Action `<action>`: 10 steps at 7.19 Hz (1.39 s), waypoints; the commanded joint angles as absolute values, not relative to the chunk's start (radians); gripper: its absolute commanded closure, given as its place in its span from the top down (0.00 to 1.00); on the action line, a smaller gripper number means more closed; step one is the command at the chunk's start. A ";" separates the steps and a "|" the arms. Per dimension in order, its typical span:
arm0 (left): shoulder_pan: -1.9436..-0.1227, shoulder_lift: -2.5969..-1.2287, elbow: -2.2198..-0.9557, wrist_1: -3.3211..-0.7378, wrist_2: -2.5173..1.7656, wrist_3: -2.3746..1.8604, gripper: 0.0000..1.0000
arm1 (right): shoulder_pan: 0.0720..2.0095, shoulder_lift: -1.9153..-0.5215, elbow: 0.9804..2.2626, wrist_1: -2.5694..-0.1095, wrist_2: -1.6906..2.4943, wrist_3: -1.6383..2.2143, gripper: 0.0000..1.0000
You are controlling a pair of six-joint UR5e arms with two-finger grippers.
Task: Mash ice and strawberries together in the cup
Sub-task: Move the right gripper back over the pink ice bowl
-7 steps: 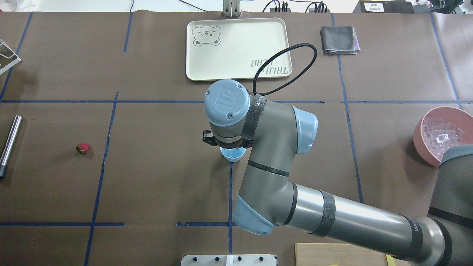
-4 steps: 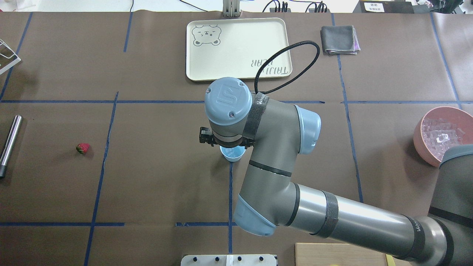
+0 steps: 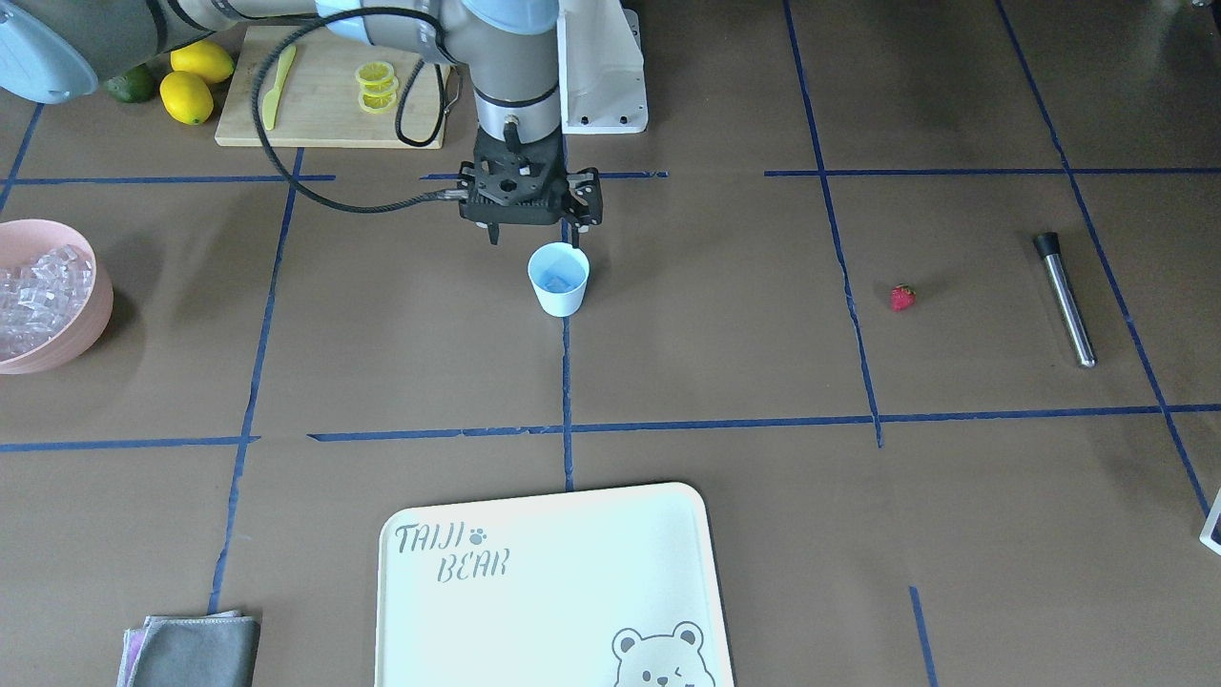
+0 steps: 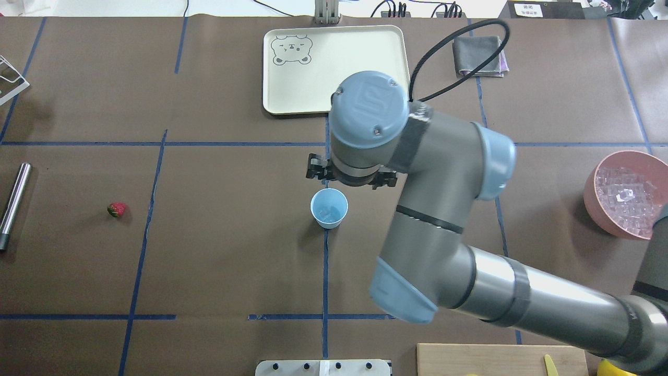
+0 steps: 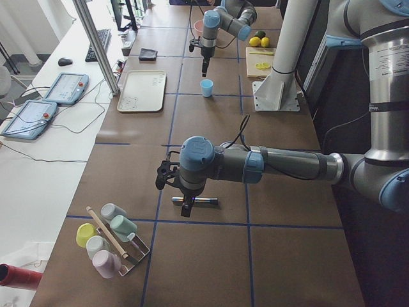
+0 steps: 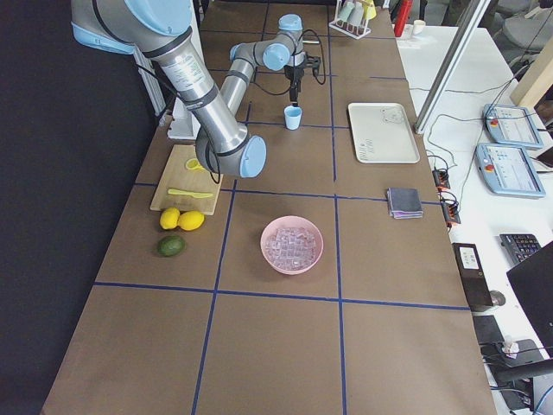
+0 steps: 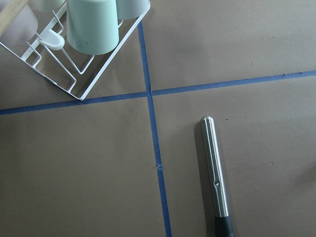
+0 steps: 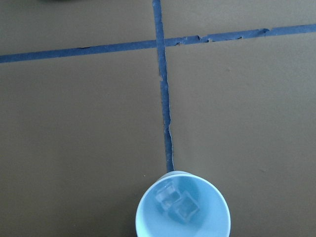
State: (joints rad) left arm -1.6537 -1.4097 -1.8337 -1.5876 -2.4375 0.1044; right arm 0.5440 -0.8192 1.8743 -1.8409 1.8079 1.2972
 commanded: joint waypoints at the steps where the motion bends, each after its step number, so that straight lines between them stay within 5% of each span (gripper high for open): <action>1: -1.654 -1.410 -1.835 -1.589 -2.439 0.104 1.00 | 0.668 -1.033 2.154 -1.865 1.827 1.197 0.99; 5: -1.654 -1.407 -1.841 -1.589 -2.439 0.106 1.00 | 0.938 -1.400 2.302 -1.786 2.025 0.820 1.00; 8: -1.655 -1.407 -1.844 -1.589 -2.439 0.106 1.00 | 1.101 -1.688 2.205 -1.441 2.196 0.703 1.00; 10: -1.655 -1.407 -1.848 -1.589 -2.439 0.106 1.00 | 1.103 -1.738 2.049 -1.257 2.197 0.703 0.99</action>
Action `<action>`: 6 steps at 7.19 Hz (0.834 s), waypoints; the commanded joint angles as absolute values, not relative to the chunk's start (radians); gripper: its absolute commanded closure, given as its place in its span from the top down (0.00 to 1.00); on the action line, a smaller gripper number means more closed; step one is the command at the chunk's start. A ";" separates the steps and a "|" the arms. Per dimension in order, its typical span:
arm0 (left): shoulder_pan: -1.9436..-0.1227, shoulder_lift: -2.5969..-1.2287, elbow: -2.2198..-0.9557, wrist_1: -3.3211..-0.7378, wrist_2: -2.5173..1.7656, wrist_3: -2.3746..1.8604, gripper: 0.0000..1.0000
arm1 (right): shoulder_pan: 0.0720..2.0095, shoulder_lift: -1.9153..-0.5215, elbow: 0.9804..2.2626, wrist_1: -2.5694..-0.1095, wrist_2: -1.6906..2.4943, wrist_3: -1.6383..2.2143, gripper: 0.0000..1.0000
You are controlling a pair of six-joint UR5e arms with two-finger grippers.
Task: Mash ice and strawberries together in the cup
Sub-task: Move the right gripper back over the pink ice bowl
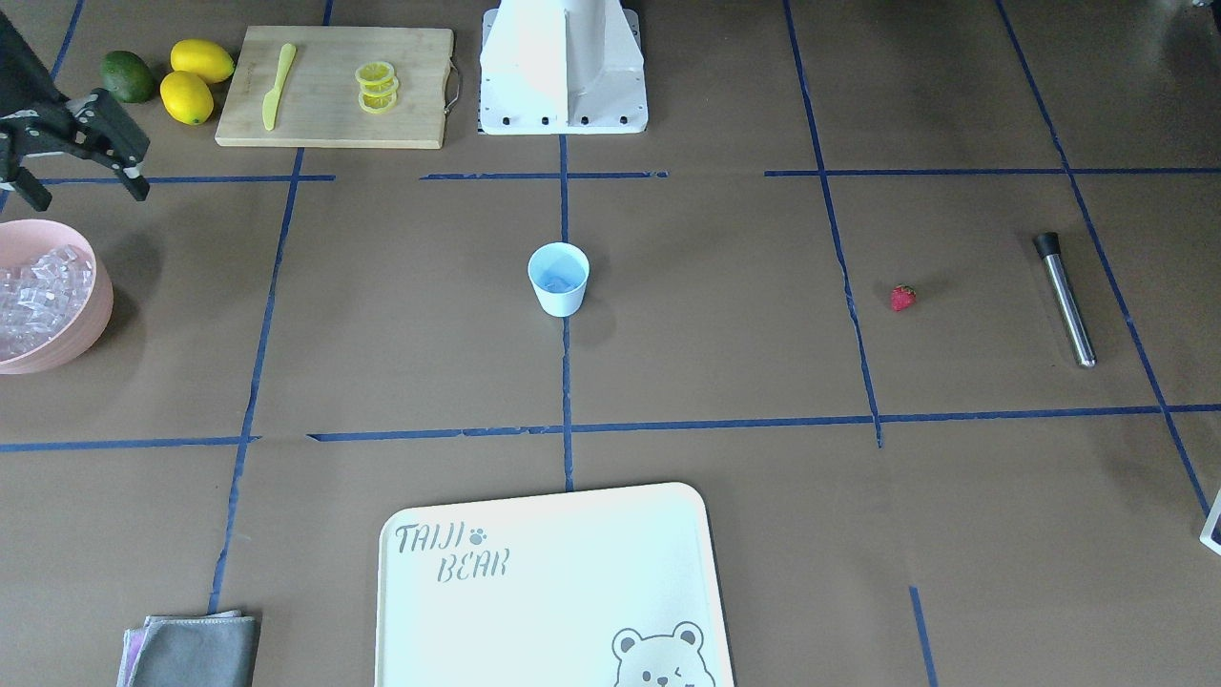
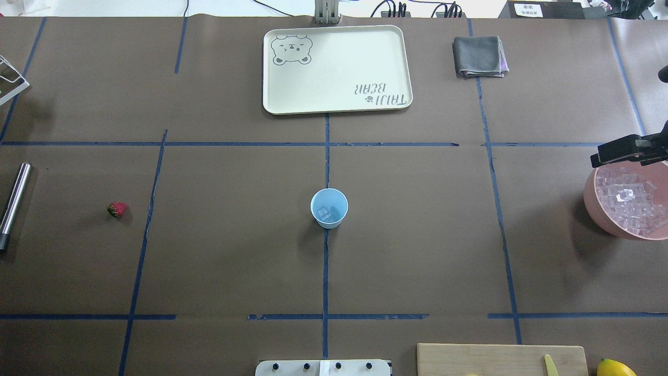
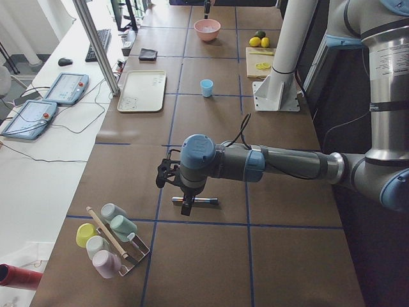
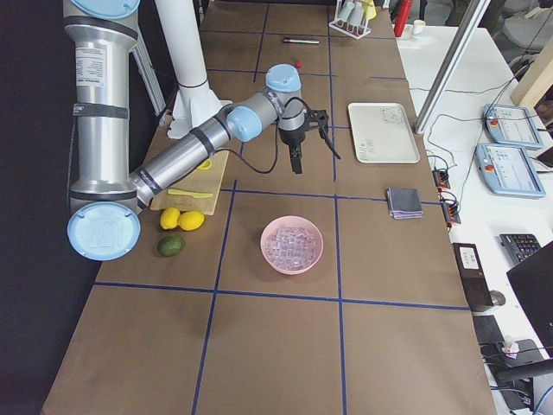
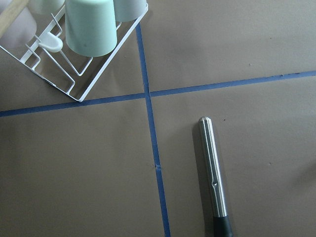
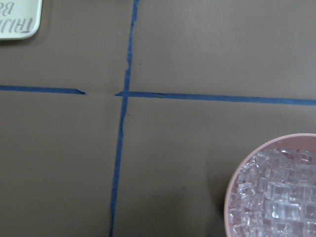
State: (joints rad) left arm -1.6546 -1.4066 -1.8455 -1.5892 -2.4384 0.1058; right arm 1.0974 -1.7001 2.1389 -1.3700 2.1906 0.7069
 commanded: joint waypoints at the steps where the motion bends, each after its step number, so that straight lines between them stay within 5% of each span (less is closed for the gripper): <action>1: -1.654 -1.407 -1.848 -1.589 -2.439 0.104 1.00 | 1.103 -1.740 1.996 -1.229 2.209 0.707 0.99; 4: -1.654 -1.408 -1.851 -1.591 -2.439 0.104 1.00 | 1.103 -1.741 1.899 -1.229 2.214 0.704 0.97; 6: -1.654 -1.408 -1.858 -1.591 -2.437 0.104 1.00 | 1.103 -1.741 1.869 -1.227 2.212 0.701 0.82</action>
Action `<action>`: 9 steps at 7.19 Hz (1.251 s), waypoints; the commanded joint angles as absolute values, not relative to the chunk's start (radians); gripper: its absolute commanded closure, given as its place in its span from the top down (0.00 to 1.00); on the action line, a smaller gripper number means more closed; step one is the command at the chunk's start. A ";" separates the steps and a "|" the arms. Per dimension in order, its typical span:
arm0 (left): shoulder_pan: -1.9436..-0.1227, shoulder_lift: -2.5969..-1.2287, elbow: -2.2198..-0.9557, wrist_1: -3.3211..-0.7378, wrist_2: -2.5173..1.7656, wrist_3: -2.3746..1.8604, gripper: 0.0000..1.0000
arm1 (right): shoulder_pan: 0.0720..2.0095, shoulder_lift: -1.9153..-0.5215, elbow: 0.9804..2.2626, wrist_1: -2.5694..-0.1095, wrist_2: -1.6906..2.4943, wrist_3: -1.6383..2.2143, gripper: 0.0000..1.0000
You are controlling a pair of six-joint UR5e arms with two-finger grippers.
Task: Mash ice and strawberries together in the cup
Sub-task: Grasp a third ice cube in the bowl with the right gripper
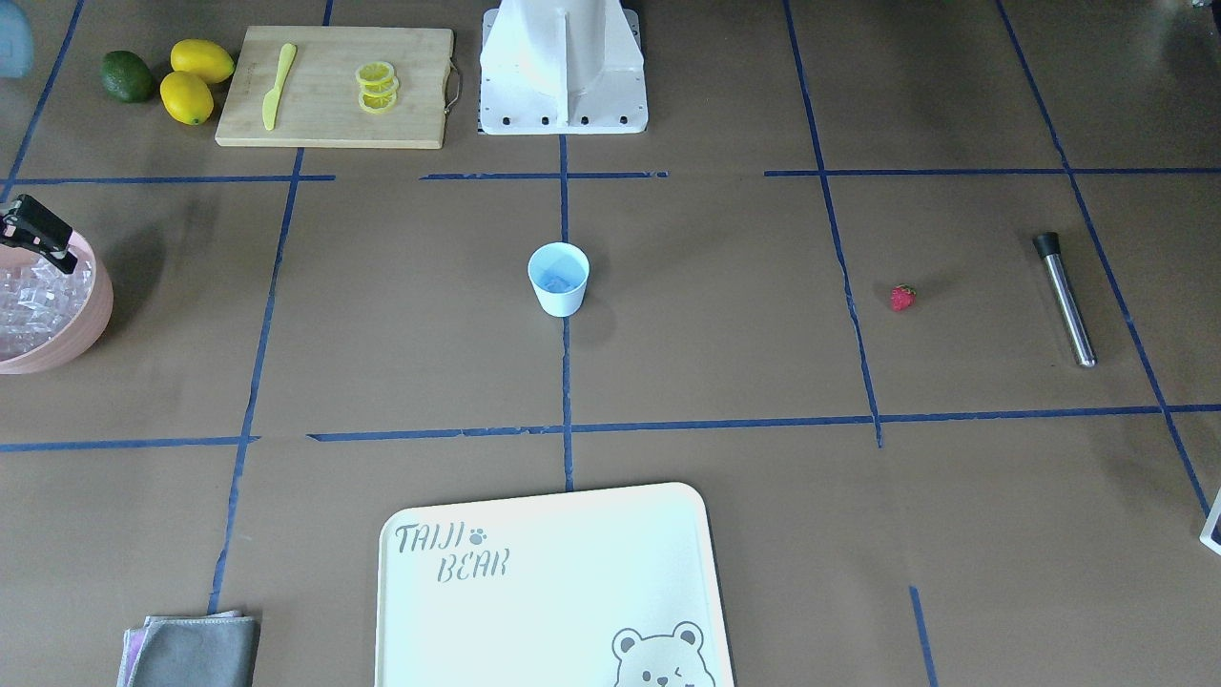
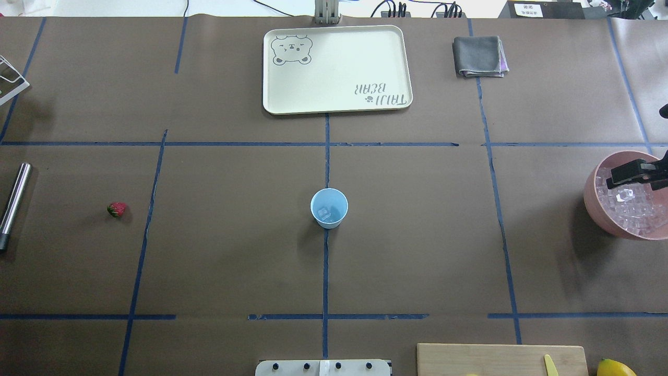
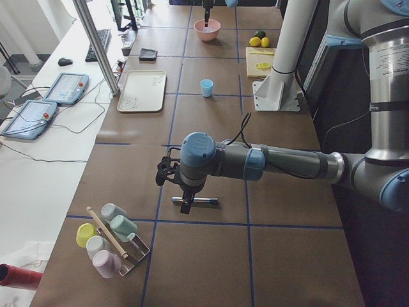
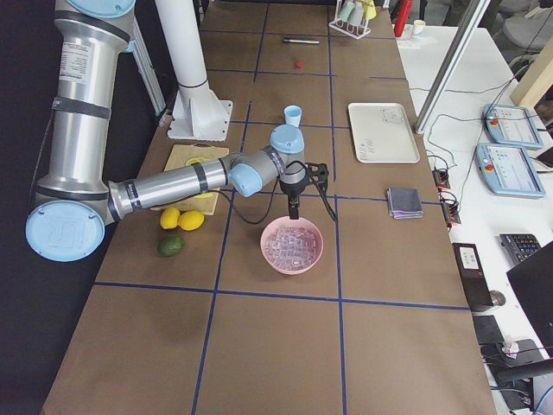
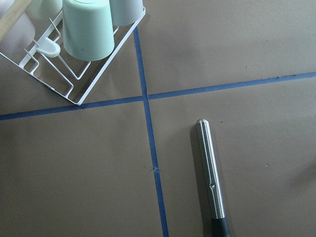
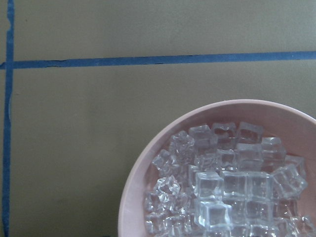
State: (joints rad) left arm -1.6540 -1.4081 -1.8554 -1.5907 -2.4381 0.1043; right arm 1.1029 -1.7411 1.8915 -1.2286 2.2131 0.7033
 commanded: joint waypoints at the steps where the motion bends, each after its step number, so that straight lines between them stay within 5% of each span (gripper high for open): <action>1: -1.655 -1.408 -1.858 -1.591 -2.437 0.104 1.00 | 1.103 -1.735 1.858 -1.227 2.210 0.701 0.71; 3: -1.655 -1.408 -1.858 -1.592 -2.437 0.104 1.00 | 1.101 -1.717 1.829 -1.226 2.198 0.701 0.61; 9: -1.655 -1.405 -1.876 -1.591 -2.437 0.104 1.00 | 1.100 -1.712 1.781 -1.226 2.192 0.704 0.62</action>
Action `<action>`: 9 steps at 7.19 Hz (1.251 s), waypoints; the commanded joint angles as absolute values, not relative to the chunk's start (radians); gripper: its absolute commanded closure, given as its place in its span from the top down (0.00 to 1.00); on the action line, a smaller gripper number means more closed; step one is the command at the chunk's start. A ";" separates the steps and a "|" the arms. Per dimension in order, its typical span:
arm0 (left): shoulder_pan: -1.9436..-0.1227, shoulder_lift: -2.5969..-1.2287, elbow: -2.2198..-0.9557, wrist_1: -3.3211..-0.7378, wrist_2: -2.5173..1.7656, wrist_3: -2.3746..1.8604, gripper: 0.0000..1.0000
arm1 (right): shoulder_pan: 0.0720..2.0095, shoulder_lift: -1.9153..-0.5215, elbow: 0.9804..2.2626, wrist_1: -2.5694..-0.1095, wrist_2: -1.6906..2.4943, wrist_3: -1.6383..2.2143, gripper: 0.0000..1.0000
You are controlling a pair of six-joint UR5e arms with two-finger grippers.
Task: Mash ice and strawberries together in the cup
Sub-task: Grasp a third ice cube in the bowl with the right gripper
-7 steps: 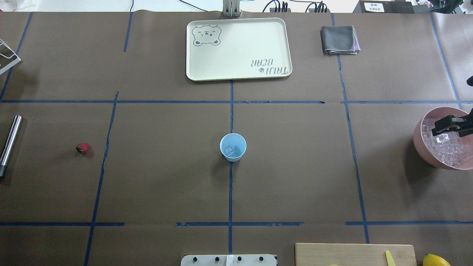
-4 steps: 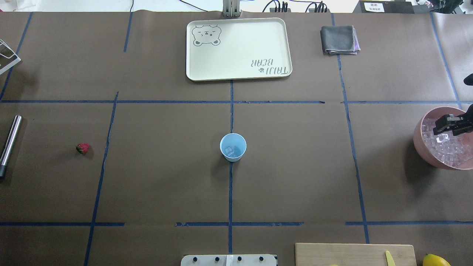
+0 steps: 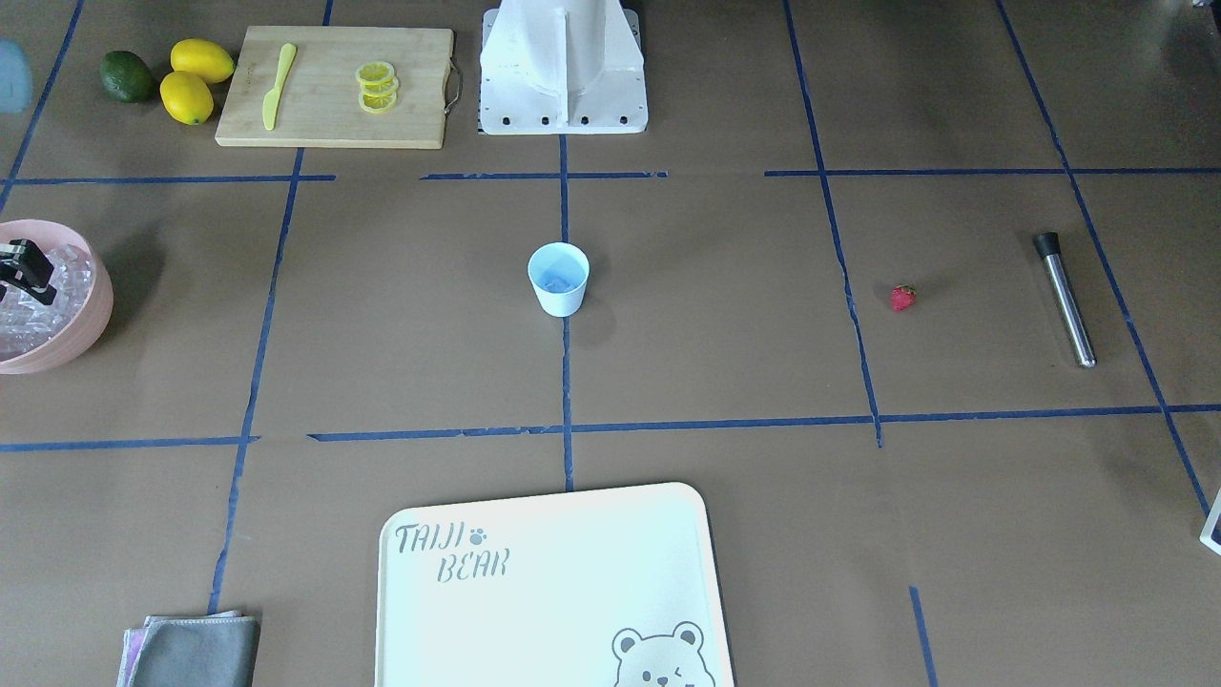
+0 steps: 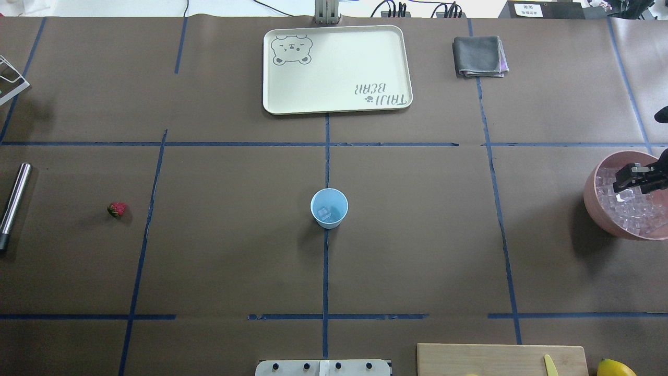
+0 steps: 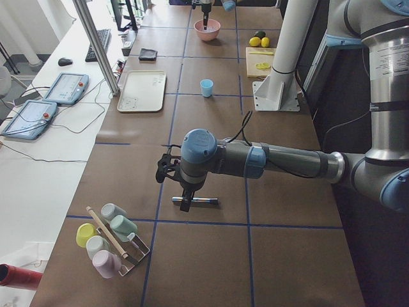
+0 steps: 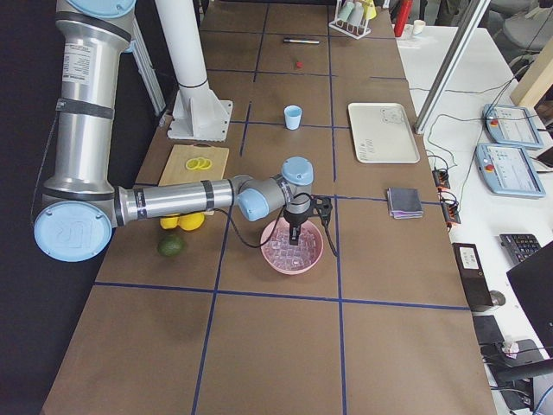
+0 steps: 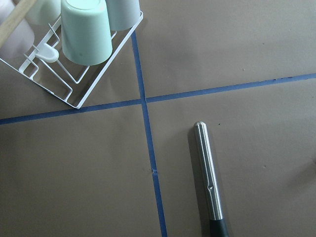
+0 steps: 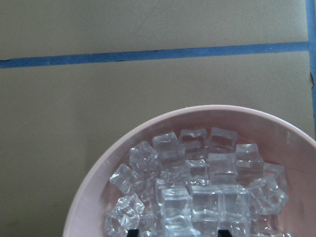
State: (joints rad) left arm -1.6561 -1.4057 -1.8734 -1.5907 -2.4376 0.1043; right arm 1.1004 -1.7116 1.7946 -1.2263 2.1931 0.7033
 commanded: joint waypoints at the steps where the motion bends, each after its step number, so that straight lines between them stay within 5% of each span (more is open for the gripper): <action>1: -1.655 -1.405 -1.876 -1.591 -2.437 0.104 1.00 | 1.098 -1.712 1.775 -1.227 2.192 0.703 0.62; 9: -1.655 -1.405 -1.876 -1.589 -2.437 0.104 1.00 | 1.069 -1.715 1.773 -1.232 2.195 0.703 0.62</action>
State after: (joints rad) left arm -1.6552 -1.4051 -1.8761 -1.5892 -2.4375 0.1043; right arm 1.0776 -1.7143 1.7733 -1.2311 2.1949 0.7026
